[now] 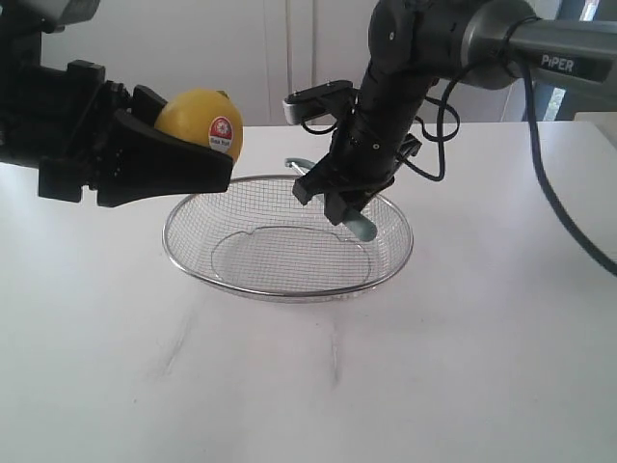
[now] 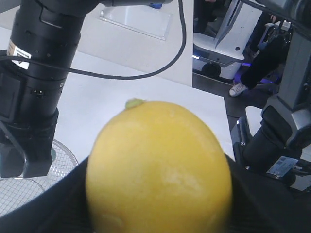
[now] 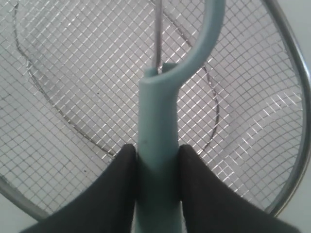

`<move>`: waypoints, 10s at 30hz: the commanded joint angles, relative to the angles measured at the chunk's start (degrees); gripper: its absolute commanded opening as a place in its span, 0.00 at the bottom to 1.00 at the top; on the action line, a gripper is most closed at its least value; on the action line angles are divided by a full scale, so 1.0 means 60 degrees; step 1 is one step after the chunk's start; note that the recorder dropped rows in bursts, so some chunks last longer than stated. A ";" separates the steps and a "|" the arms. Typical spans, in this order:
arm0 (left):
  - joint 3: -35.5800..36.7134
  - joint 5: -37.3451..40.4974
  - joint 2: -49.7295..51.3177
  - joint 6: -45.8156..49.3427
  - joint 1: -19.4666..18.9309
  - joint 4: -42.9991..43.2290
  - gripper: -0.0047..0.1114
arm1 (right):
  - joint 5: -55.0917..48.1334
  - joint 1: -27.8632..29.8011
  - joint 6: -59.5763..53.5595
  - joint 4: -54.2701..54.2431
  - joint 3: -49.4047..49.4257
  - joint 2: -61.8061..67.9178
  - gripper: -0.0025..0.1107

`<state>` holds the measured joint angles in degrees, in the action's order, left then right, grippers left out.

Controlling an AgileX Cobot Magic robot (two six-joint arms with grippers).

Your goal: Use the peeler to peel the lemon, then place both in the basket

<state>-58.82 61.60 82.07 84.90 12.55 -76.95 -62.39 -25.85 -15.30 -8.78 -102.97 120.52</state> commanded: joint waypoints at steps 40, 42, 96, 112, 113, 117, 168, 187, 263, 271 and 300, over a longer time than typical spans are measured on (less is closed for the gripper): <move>0.0027 0.0198 -0.0127 0.0030 0.0038 -0.0368 0.04 | 0.0740 -0.0018 0.0221 0.0212 -0.0078 0.1044 0.02; 0.0027 0.0198 -0.0127 0.0030 0.0038 -0.0368 0.04 | 0.0700 -0.0018 0.0221 0.0212 -0.0078 0.1051 0.02; 0.0027 0.0198 -0.0127 0.0030 0.0038 -0.0368 0.04 | 0.0601 -0.0018 0.0990 0.0078 -0.0097 0.0413 0.42; 0.0027 0.0198 -0.0127 0.0030 0.0038 -0.0368 0.04 | -0.0370 -0.0018 0.2842 0.0099 -0.0097 -0.0396 0.02; 0.0027 0.0198 -0.0127 0.0030 0.0038 -0.0368 0.04 | -0.0370 -0.0018 0.2842 0.0099 -0.0097 -0.0413 0.02; 0.0027 0.0168 -0.0127 0.0030 0.0038 -0.0368 0.04 | -0.0387 -0.0018 0.2842 0.0099 -0.0097 -0.0401 0.02; 0.0027 -0.0098 -0.0127 0.0112 0.0038 0.0197 0.04 | -0.1263 0.3093 0.4089 0.0275 -0.0042 -0.1265 0.02; 0.0027 -0.0057 -0.0127 -0.0112 0.0038 0.0197 0.04 | -0.1263 0.3705 0.4010 0.1398 -0.0042 -0.1265 0.02; -0.5665 -0.2653 0.4259 -0.9652 0.2538 1.0622 0.04 | -0.0859 0.3705 0.4010 0.1463 -0.0042 -0.1265 0.02; -0.5647 -0.3861 0.5099 -0.9634 0.2538 1.0325 0.04 | -0.0859 0.3705 0.4010 0.1463 -0.0042 -0.1265 0.02; -0.5647 -0.5876 0.6855 -0.9615 0.2494 0.9988 0.04 | -0.0859 0.3705 0.4010 0.1463 -0.0042 -0.1265 0.02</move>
<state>-92.40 26.15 123.37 27.52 27.37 -15.52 -68.04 -4.00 8.98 -0.31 -103.27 113.60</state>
